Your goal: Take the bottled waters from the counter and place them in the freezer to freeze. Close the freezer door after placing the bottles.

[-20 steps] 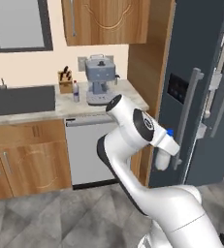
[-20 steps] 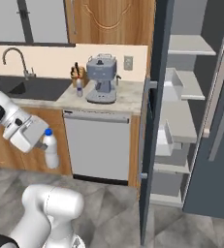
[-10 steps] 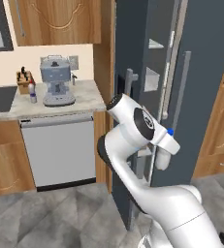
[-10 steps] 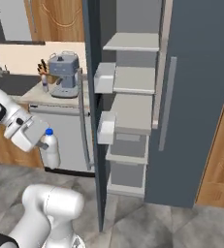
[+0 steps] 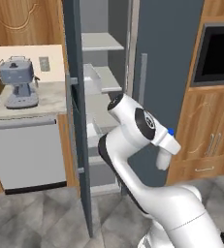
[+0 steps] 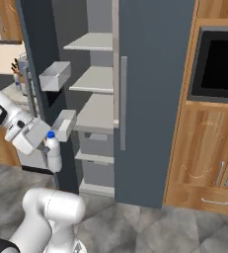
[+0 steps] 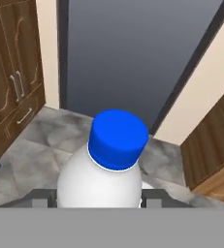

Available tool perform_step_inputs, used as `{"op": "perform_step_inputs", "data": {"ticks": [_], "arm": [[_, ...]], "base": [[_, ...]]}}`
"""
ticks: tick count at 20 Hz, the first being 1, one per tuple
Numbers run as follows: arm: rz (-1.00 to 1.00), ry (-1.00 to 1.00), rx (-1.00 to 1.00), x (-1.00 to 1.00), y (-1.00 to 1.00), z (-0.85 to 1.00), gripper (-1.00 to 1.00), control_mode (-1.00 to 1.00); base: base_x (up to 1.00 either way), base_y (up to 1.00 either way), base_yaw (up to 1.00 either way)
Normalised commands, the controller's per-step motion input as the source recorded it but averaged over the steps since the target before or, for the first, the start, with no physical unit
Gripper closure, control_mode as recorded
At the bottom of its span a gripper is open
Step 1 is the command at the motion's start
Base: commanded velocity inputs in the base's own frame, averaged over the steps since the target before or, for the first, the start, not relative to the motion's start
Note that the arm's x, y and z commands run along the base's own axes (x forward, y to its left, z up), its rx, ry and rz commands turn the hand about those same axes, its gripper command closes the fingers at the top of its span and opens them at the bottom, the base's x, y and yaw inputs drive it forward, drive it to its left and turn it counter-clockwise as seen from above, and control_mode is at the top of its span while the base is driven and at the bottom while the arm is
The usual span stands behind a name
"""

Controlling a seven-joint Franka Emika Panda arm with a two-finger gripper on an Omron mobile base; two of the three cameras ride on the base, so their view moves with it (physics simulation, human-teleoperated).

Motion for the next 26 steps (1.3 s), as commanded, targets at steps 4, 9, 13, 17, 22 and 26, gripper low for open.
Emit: {"op": "perform_step_inputs", "data": {"ticks": [4,9,13,17,22,26], "arm": [[0.00,0.00,0.00,0.00,0.00,0.00,1.00,1.00],[0.00,0.00,0.00,0.00,0.00,0.00,1.00,1.00],[0.00,0.00,0.00,0.00,0.00,0.00,1.00,1.00],[0.00,0.00,0.00,0.00,0.00,0.00,1.00,1.00],[0.00,0.00,0.00,0.00,0.00,0.00,1.00,1.00],[0.00,0.00,0.00,0.00,0.00,0.00,1.00,1.00]], "base": [[0.29,-0.81,0.39],[0.37,-0.63,0.52],[0.48,-0.58,0.62],[0.38,-0.77,0.63],[0.27,-0.78,0.62],[0.07,-0.64,0.56]]}}
